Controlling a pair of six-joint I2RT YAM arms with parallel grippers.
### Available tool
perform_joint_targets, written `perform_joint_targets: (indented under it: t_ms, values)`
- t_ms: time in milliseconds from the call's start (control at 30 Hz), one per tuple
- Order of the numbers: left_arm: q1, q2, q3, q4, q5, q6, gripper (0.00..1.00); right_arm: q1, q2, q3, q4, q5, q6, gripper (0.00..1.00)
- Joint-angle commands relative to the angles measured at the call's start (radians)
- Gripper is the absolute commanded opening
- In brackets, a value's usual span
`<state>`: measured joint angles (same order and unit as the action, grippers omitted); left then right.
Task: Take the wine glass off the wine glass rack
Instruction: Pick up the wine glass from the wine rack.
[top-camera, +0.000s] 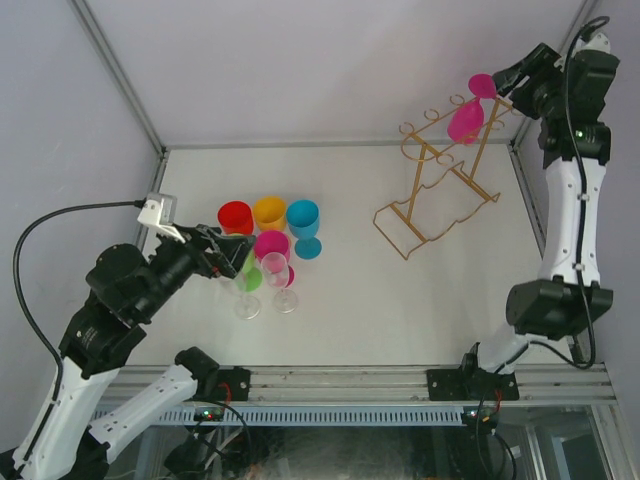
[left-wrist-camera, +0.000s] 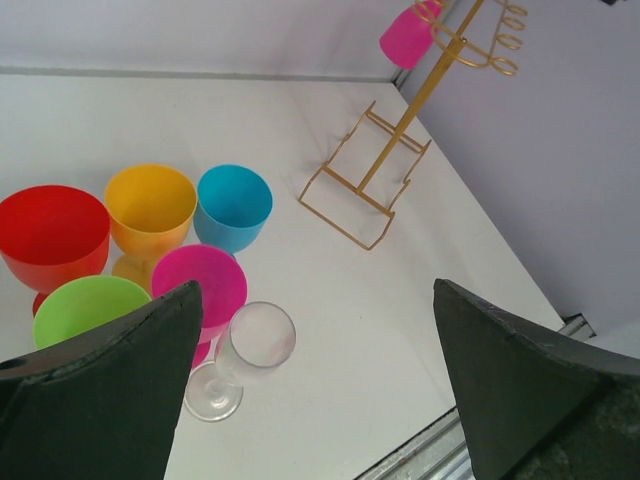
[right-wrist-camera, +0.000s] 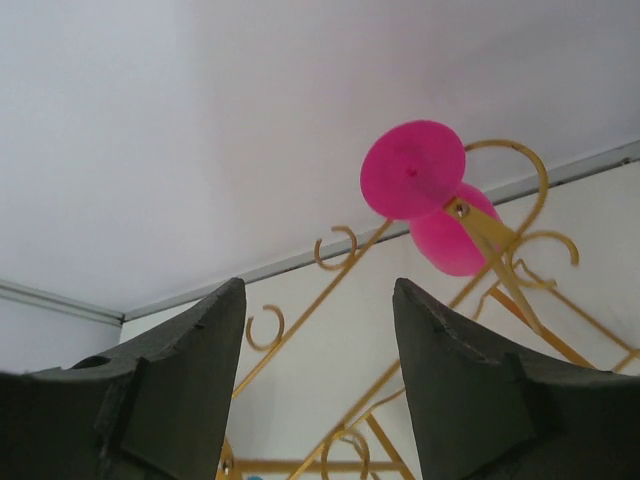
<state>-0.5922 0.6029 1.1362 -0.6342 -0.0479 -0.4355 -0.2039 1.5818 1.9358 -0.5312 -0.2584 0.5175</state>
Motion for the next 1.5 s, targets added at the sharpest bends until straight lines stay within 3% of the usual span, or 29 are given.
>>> perform_joint_targets:
  t_ms: [0,200,767,1100,1267,1467]
  values:
    - [0.006,0.002,-0.013,-0.01,0.028,-0.019,1.0,-0.004,0.142,0.199,-0.072,-0.03,0.035,0.6]
    - [0.004,-0.002,-0.013,-0.023,0.028,-0.022,1.0,-0.013,0.318,0.427,-0.162,0.083,0.024,0.57]
    - [0.004,0.013,-0.009,0.006,0.053,-0.034,1.0,-0.016,0.516,0.533,-0.151,0.106,-0.032,0.48]
    - [0.005,0.012,-0.017,0.001,0.042,-0.032,1.0,-0.025,0.569,0.532,-0.112,0.001,0.061,0.41]
    - [0.006,0.013,-0.021,0.001,0.043,-0.034,1.0,-0.05,0.576,0.515,-0.098,-0.056,0.158,0.3]
    - [0.005,0.011,-0.034,0.003,0.039,-0.035,1.0,-0.074,0.532,0.448,-0.039,-0.075,0.24,0.05]
